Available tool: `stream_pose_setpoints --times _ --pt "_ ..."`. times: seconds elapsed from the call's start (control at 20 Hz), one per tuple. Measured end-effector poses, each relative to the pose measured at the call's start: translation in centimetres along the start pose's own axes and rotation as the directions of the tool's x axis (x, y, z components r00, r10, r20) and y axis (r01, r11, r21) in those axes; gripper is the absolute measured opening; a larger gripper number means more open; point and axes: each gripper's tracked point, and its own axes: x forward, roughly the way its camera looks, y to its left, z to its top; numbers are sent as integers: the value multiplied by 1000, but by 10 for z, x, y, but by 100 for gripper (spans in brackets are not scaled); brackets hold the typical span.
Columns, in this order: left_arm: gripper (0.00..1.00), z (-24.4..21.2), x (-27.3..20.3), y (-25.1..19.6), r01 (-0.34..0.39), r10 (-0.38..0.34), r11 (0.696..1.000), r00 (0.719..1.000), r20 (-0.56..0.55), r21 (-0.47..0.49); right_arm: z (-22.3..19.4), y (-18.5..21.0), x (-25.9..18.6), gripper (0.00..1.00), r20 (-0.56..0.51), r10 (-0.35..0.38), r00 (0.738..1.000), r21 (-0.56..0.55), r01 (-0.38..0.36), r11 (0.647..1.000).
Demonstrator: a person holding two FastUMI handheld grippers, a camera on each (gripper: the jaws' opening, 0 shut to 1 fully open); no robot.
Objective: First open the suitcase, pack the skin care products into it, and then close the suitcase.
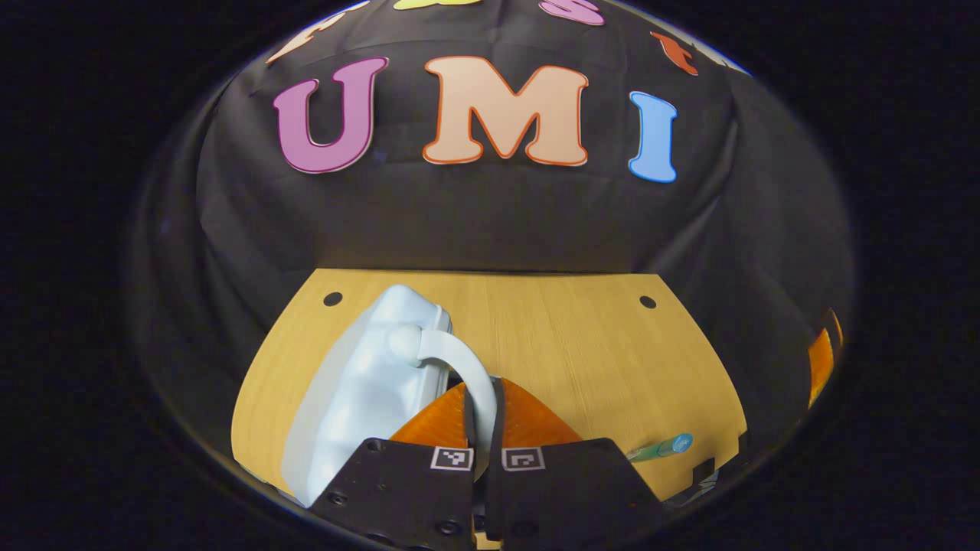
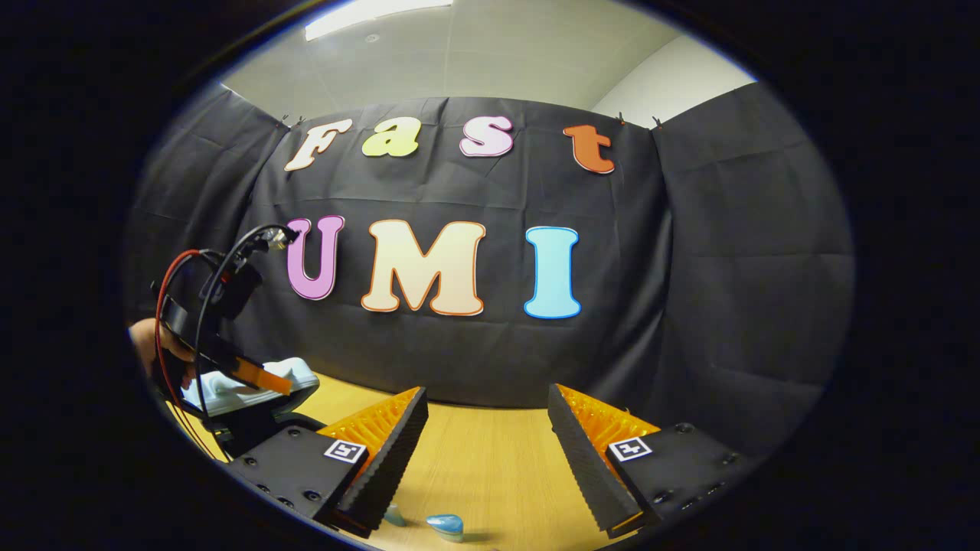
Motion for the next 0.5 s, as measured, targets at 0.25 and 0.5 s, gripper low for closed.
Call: stream_pose_setpoints --times 0.25,0.5 --pt "0 32 -17 63 -42 43 999 997 56 -21 5 27 9 99 18 -2 1000 14 2 1000" --pt "2 42 -28 121 -92 93 996 993 78 -19 5 56 16 99 19 -9 1000 25 8 1000"
